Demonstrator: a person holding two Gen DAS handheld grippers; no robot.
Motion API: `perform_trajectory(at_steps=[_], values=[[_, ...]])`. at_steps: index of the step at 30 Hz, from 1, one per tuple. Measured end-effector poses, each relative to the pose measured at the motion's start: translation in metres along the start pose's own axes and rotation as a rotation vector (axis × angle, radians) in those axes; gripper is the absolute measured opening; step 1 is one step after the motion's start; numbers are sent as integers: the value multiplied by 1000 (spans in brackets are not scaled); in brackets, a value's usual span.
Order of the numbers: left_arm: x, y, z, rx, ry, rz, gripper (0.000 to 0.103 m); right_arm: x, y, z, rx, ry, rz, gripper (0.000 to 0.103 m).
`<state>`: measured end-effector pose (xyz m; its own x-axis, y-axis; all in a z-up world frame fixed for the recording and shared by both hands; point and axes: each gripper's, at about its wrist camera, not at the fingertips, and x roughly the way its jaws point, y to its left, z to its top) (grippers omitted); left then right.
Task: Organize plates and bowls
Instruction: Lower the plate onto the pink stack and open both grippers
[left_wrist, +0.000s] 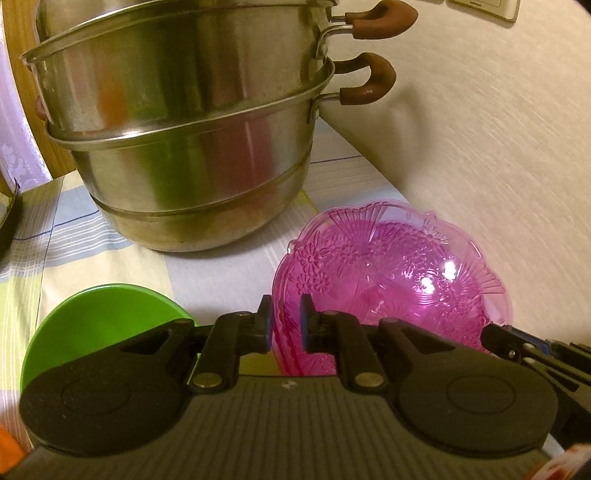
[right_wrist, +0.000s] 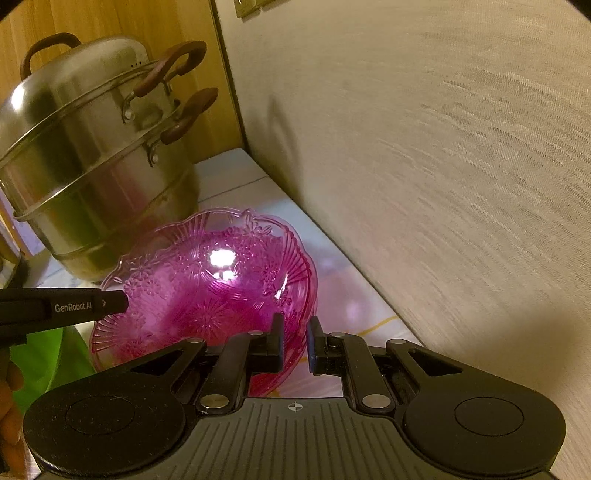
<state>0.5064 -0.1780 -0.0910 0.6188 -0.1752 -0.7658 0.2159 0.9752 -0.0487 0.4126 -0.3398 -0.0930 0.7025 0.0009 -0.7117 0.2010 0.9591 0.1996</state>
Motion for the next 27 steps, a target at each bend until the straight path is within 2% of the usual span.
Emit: perform_trajectory(at_steps=[9, 12, 13, 14, 15, 16, 21, 27], values=[[3, -3, 0, 9, -2, 15, 13, 0, -2, -2, 15, -5, 0, 12], [1, -4, 0, 15, -26, 30, 13, 0, -3, -2, 16, -9, 6, 13], [0, -4, 1, 14, -30, 30, 13, 0, -3, -2, 11, -9, 8, 18], [-1, -3, 1, 10, -34, 30, 13, 0, -3, -2, 11, -10, 7, 35], [-2, -3, 1, 7, -38, 31, 14, -2, -4, -2, 17, -22, 18, 59], [-3, -3, 2, 8, -41, 31, 14, -4, -4, -2, 27, -34, 27, 64], [-9, -3, 3, 6, -58, 27, 15, -11, -5, 1, 39, -67, 31, 65], [-21, -1, 0, -5, -81, 12, 15, -12, -7, 1, 42, -66, 27, 65]])
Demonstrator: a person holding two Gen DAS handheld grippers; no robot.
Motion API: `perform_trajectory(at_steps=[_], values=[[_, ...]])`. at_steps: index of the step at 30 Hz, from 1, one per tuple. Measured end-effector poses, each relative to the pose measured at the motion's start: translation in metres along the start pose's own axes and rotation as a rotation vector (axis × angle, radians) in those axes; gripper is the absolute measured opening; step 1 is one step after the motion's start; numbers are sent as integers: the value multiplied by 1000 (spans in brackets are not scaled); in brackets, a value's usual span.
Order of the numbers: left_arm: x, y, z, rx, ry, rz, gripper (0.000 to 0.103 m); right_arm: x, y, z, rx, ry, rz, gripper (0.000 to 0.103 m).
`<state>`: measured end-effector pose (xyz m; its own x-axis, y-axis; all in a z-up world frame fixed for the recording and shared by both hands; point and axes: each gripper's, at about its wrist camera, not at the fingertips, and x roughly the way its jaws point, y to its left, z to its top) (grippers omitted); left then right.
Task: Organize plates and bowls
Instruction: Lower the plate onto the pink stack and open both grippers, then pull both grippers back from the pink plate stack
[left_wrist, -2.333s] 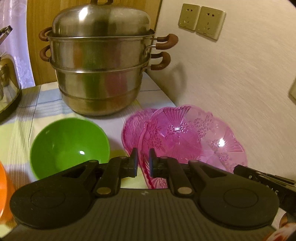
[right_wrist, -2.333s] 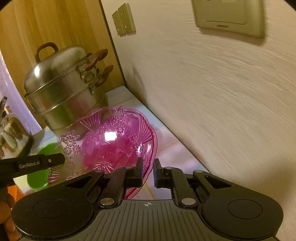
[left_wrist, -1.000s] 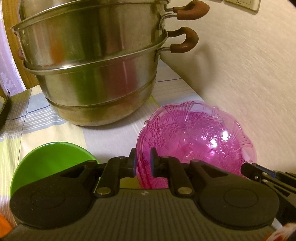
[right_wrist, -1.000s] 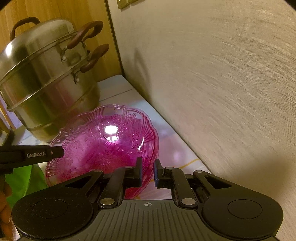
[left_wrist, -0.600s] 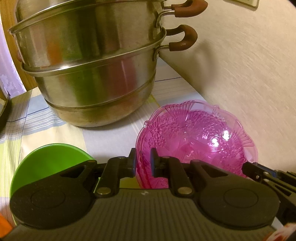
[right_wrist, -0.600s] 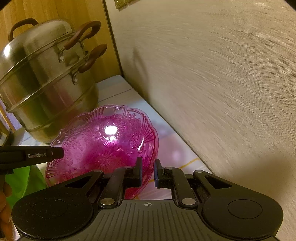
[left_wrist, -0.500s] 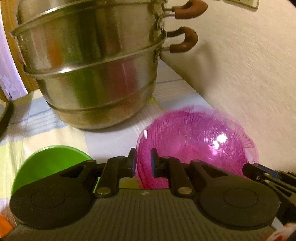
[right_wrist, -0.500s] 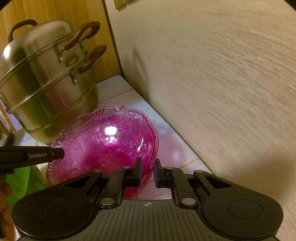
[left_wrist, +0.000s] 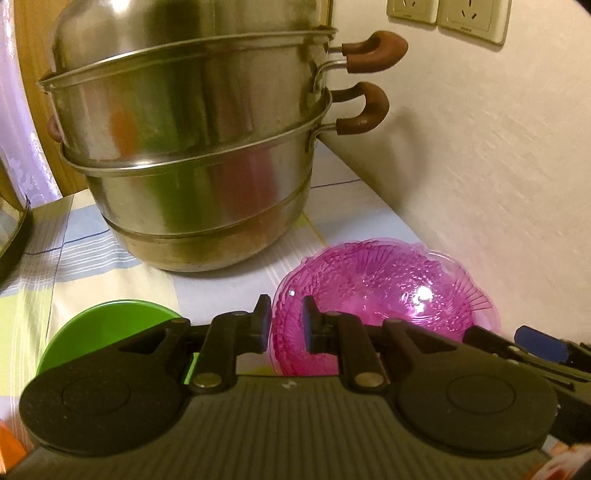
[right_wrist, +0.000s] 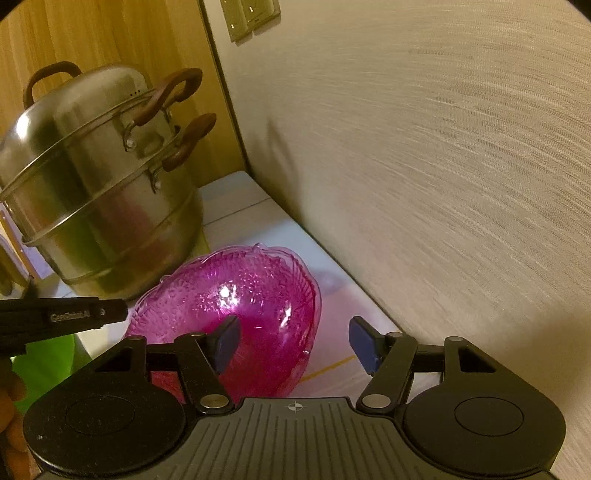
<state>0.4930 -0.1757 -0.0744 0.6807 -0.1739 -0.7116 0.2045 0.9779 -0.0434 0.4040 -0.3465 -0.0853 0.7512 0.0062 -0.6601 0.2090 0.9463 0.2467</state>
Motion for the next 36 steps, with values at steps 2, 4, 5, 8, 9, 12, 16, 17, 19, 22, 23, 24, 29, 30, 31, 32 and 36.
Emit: perform_trajectory(at_steps=[2, 4, 5, 8, 9, 12, 16, 17, 19, 22, 23, 24, 29, 30, 31, 32, 36], values=[[-5, 1, -1, -9, -7, -6, 16, -2, 0, 0, 1, -6, -5, 65], [-13, 3, -3, -18, -16, -11, 17, -6, -1, 1, 5, -15, -6, 65], [-17, 3, -4, -21, -18, -13, 17, -9, -1, 2, 7, -19, -6, 65], [-30, 4, -7, -29, -20, -24, 17, -18, 1, 2, 3, -32, 2, 65], [-35, 4, -8, -30, -22, -26, 18, -23, 2, 2, -1, -36, 2, 65], [-49, 4, -13, -32, -30, -33, 18, -37, 5, -1, -9, -47, 11, 65], [-74, 6, -26, -38, -39, -41, 21, -57, 12, -7, -24, -42, 19, 65], [-81, 6, -31, -39, -39, -45, 22, -64, 13, -11, -29, -40, 20, 65], [-95, 7, -42, -43, -44, -50, 24, -79, 14, -17, -38, -39, 24, 65], [-120, 9, -63, -67, -47, -71, 30, -103, 17, -27, -40, -48, 31, 65], [-127, 10, -70, -74, -49, -78, 31, -111, 19, -30, -38, -54, 37, 65], [-136, 11, -78, -82, -51, -84, 33, -118, 20, -34, -37, -58, 43, 65], [-179, 18, -116, -91, -72, -71, 44, -157, 23, -62, -36, -67, 70, 65], [-187, 20, -124, -90, -73, -66, 50, -163, 24, -69, -40, -65, 72, 65], [-196, 22, -131, -94, -75, -57, 58, -171, 24, -77, -41, -61, 74, 65], [-205, 25, -139, -96, -79, -53, 61, -175, 24, -83, -38, -56, 77, 65], [-238, 39, -171, -128, -96, -10, 70, -190, 25, -109, -43, -9, 90, 65]])
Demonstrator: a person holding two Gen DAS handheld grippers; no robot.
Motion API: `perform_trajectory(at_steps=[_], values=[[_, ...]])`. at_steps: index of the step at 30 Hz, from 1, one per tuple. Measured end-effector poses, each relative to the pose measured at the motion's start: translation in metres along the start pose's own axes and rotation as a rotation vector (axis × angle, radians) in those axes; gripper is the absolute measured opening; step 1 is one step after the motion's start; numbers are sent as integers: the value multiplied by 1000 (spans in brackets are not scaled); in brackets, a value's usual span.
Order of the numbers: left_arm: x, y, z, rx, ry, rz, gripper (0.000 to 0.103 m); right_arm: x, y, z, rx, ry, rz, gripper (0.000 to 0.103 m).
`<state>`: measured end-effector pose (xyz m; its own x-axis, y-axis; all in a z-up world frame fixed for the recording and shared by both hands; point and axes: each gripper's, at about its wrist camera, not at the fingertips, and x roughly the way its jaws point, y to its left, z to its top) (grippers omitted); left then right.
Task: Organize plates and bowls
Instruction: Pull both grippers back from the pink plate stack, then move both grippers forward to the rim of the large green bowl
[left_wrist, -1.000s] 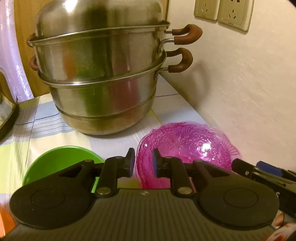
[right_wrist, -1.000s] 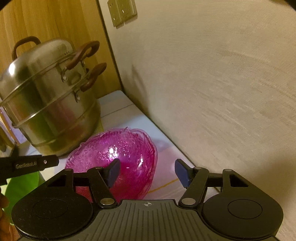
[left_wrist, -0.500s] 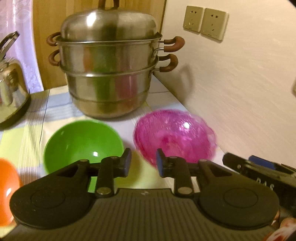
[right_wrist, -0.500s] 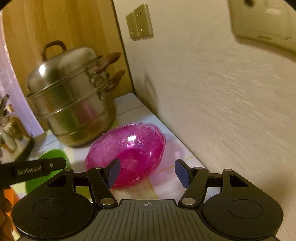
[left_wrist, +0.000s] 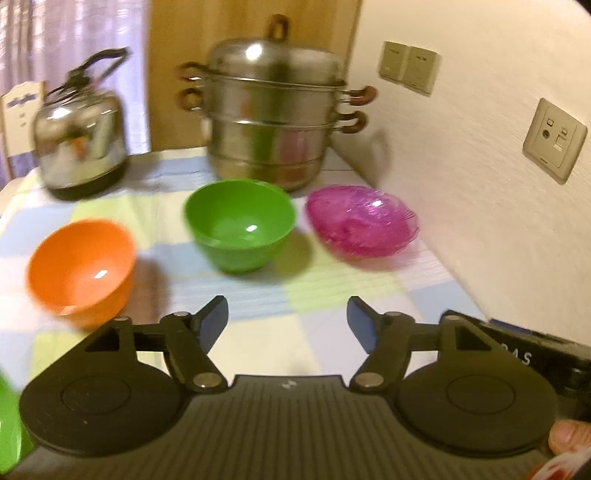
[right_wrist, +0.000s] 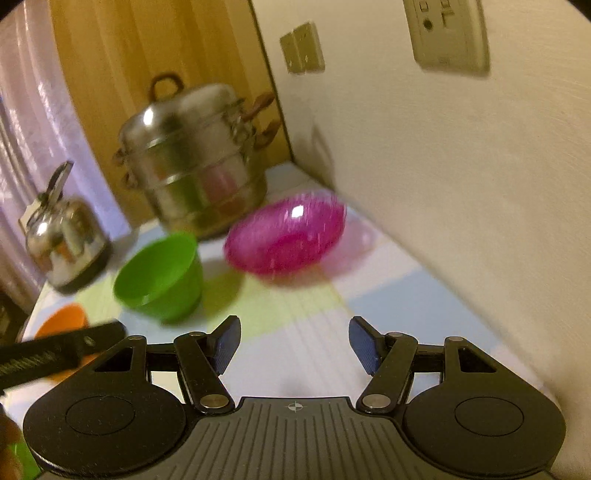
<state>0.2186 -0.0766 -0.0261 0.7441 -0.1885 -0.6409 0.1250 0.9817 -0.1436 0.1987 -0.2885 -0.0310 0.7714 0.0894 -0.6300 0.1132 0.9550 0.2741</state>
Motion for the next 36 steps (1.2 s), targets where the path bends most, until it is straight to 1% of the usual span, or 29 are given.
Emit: perform_trajectory(at_steps=[2, 4, 7, 8, 10, 15, 18, 25, 36], values=[[-14, 7, -11, -2, 3, 14, 72, -10, 3, -12, -17, 17, 7, 65], [-30, 14, -25, -11, 3, 29, 78, -22, 6, -23, -31, 30, 9, 65], [-53, 22, -41, -33, 8, 43, 79, -41, 7, -39, -22, 47, 22, 66], [-60, 23, -46, -41, 7, 49, 80, -48, 7, -44, -26, 54, 23, 68], [-76, 27, -55, -53, 4, 56, 84, -61, 11, -54, -50, 71, 23, 71], [-111, 36, -72, -93, 2, 62, 85, -88, 17, -74, -61, 115, 33, 74], [-128, 42, -81, -88, 7, 83, 86, -103, 25, -84, -78, 134, 50, 74], [-146, 60, -96, -106, 24, 116, 86, -123, 48, -97, -122, 157, 93, 75], [-165, 86, -109, -140, 26, 160, 86, -129, 71, -105, -171, 155, 116, 76]])
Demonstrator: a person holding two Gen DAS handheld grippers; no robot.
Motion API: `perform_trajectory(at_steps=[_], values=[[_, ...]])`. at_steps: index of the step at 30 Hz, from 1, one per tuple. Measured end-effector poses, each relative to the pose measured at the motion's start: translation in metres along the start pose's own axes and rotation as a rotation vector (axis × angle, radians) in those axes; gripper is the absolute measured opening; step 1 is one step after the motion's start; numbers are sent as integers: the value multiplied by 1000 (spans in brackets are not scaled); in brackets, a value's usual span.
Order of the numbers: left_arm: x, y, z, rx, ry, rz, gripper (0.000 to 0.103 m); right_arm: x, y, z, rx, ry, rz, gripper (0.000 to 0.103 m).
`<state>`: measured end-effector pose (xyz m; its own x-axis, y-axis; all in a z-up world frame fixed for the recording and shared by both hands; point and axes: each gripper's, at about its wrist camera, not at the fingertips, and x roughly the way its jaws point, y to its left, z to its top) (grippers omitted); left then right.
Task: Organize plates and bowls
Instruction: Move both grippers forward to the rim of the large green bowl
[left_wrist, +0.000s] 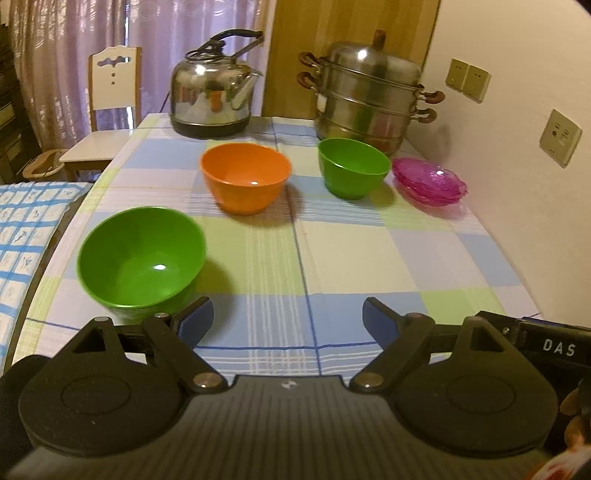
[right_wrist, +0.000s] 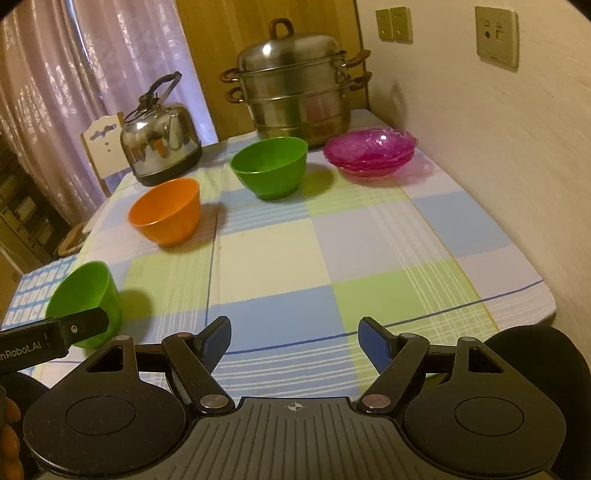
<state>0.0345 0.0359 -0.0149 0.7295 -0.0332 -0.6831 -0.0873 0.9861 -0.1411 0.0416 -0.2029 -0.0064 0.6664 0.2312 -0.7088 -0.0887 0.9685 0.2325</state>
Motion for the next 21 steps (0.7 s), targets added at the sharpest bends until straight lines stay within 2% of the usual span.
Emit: perform_trajectory(at_steps=[11, 21], values=[[-2, 26, 4, -21, -2, 24, 86, 7, 10, -2, -21, 15, 4, 76], [-9, 70, 32, -42, -61, 38, 86, 18, 37, 6, -61, 10, 41, 76]])
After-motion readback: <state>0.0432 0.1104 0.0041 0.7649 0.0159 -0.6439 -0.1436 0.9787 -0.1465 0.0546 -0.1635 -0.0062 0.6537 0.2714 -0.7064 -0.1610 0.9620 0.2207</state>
